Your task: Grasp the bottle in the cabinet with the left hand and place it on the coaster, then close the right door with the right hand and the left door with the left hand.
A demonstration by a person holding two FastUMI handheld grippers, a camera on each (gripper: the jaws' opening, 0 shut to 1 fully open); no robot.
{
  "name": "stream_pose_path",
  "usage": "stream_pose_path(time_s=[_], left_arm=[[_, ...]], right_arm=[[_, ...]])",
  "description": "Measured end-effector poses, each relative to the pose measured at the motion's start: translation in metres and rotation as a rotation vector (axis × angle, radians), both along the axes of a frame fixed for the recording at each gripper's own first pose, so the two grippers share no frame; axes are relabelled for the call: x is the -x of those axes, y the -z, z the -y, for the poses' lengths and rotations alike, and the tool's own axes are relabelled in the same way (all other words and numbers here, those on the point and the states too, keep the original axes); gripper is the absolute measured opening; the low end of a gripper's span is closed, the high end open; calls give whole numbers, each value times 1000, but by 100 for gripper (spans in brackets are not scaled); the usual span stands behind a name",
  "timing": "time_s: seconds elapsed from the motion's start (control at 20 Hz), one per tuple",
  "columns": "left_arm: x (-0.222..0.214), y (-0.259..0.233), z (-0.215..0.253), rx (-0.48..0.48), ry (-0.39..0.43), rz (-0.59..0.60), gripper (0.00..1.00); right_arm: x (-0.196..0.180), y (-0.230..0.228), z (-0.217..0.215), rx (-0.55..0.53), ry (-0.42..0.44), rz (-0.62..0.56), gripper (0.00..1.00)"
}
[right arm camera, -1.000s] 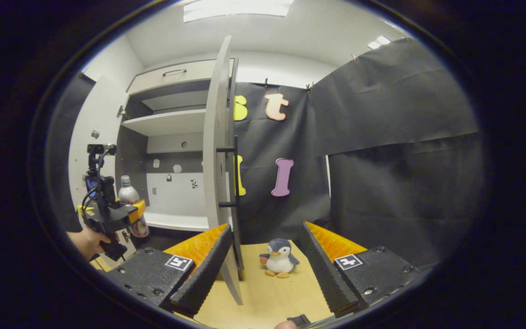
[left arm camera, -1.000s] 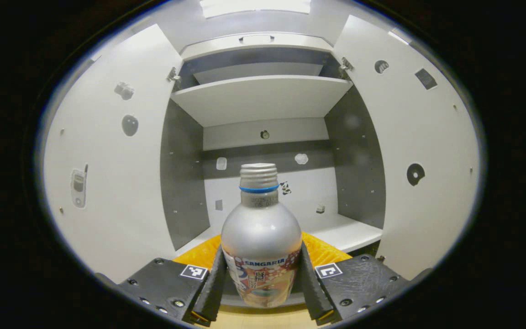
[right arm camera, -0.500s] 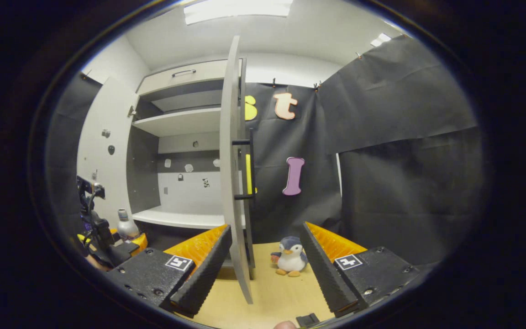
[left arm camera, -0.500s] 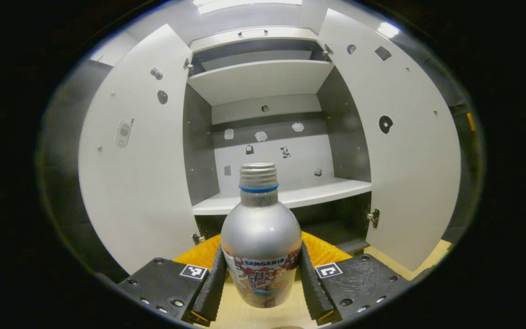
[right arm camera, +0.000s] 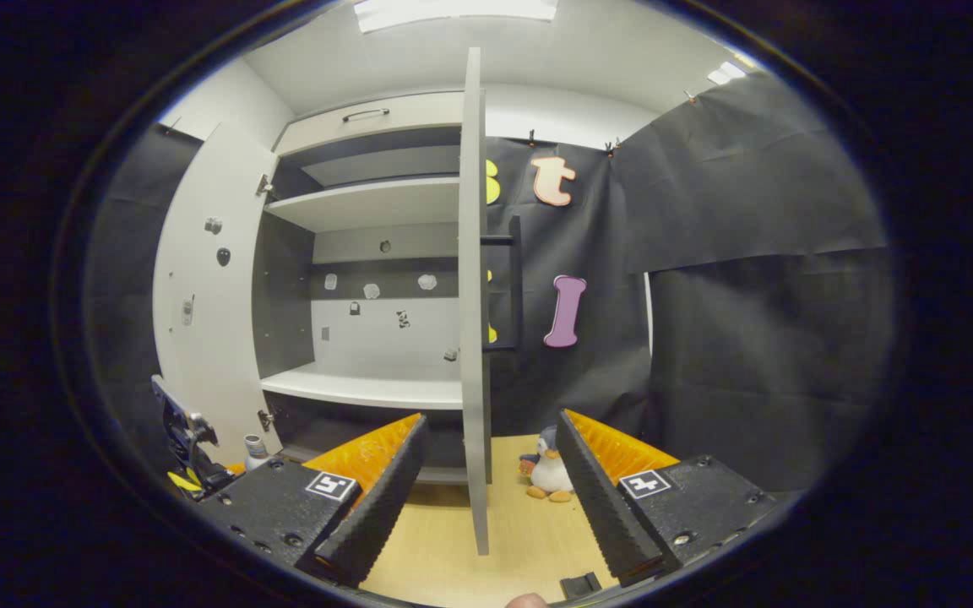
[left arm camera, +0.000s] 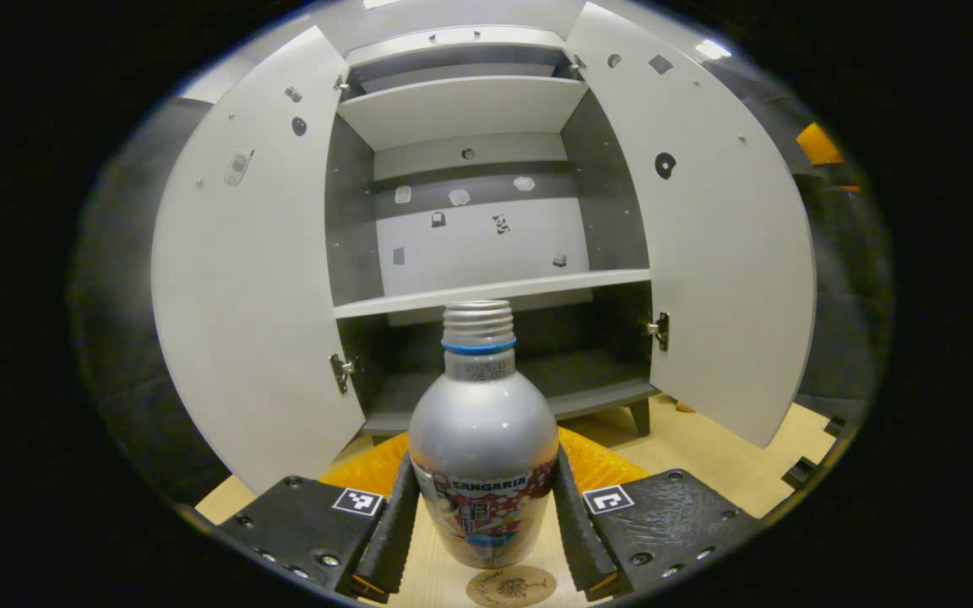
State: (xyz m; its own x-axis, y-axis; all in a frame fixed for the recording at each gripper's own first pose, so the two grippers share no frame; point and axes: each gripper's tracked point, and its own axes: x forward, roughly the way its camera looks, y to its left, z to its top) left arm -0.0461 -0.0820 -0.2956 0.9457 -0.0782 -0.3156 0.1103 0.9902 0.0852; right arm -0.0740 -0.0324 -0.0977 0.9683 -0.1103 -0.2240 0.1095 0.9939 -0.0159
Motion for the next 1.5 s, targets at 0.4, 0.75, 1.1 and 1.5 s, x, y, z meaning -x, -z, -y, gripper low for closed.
stream_pose_path(time_s=[0.4, 0.75, 1.1, 1.5], left_arm=[[22, 64, 7, 19, 37, -98, 71], [24, 113, 11, 16, 80, -187, 75], [25, 120, 11, 2, 81, -180, 71], [32, 122, 11, 0, 99, -206, 75]], right_arm=[[6, 10, -21, 18, -5, -66, 98], [10, 17, -27, 11, 24, -98, 99], [7, 14, -24, 18, 41, -79, 98], [-2, 19, -21, -3, 25, -72, 99]])
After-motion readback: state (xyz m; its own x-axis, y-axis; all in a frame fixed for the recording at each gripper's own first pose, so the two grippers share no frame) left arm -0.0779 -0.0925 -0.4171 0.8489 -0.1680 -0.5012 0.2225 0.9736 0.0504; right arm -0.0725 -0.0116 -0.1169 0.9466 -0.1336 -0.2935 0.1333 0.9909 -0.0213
